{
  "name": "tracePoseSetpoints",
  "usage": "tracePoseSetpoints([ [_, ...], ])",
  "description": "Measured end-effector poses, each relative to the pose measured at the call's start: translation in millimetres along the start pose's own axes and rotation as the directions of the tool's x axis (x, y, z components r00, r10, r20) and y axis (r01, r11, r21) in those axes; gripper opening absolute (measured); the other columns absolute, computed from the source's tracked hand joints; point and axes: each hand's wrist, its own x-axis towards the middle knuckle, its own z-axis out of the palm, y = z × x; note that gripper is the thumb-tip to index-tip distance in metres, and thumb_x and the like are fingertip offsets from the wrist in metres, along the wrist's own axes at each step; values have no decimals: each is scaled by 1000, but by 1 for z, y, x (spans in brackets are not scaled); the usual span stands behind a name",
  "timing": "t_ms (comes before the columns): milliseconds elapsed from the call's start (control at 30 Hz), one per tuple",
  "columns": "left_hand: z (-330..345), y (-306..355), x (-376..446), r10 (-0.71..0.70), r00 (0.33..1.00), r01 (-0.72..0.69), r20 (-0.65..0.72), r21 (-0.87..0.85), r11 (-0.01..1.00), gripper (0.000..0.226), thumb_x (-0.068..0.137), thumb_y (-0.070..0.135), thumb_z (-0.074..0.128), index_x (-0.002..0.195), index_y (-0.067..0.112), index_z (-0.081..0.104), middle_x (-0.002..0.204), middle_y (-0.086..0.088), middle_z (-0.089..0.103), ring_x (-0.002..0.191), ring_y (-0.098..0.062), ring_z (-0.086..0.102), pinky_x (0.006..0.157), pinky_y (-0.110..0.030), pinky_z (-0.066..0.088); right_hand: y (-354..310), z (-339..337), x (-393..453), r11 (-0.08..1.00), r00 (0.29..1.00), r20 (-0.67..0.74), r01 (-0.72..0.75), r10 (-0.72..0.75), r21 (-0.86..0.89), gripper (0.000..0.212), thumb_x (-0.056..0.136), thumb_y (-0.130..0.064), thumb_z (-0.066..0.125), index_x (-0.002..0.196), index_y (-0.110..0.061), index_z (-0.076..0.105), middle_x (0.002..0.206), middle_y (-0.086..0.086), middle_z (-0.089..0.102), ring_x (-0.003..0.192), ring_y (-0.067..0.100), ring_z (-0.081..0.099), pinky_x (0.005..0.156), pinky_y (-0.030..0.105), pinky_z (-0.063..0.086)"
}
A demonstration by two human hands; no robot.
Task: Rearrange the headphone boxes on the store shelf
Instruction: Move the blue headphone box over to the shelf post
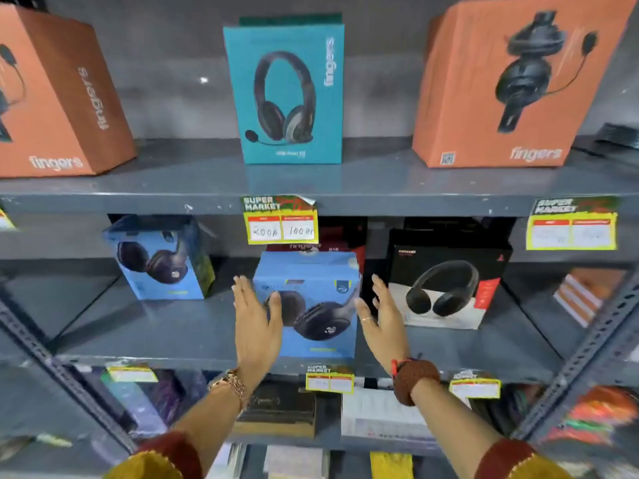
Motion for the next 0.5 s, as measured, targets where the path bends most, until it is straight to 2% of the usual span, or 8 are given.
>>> tracePoseSetpoints([
  [100,6,-17,13,-87,992,94,93,-75,993,69,94,50,36,151,22,10,161,1,18,146,-17,23,115,-33,24,8,14,11,982,983,29,-182,181,46,63,92,-34,49,146,-18,23,151,5,34,139,23,34,115,40,30],
  [133,5,-20,16,-102,987,117,128,-121,986,65,94,51,38,149,26,18,154,-2,34,137,-20,39,110,-35,35,8,16,13,973,975,48,-218,215,71,62,92,-36,49,146,-19,24,149,4,39,137,22,37,114,38,31],
  [200,6,-24,19,-135,980,157,149,-143,977,56,93,50,41,144,29,30,127,-2,60,104,-20,61,83,-32,50,18,23,14,963,965,68,-260,255,73,58,92,-40,47,144,-19,31,140,3,50,131,19,45,110,34,35],
  [267,5,-24,21,-133,983,151,129,-142,978,51,92,49,45,139,31,38,106,5,64,85,-14,62,68,-27,47,21,26,17,969,970,50,-242,240,42,44,92,-39,47,129,-16,50,122,6,63,116,22,57,97,30,43],
  [333,1,-21,21,-118,989,129,86,-129,983,44,90,50,49,131,34,48,94,12,64,76,-5,59,66,-25,44,19,27,17,976,977,6,-214,214,21,24,92,-37,48,99,-17,60,92,3,67,90,19,62,80,26,42],
  [400,-3,-16,16,-102,993,107,58,-96,990,40,88,50,52,125,36,56,88,19,62,68,4,53,63,-17,41,16,23,15,980,980,-33,-197,197,13,22,92,-35,50,75,-21,54,65,-8,52,63,9,48,67,24,37],
  [467,-10,-11,11,-74,996,77,49,-76,994,38,87,51,54,122,38,60,92,19,66,72,5,57,63,-14,43,15,12,13,983,982,-69,-179,175,-47,37,90,-38,51,59,-19,44,52,-9,35,52,10,34,57,25,30],
  [500,-13,-10,9,-52,997,55,48,-62,997,38,86,52,55,120,39,62,90,16,70,75,1,62,62,-18,47,13,6,11,982,983,-88,-167,160,-87,44,89,-41,51,55,-18,37,50,-7,30,50,12,30,54,26,27],
])
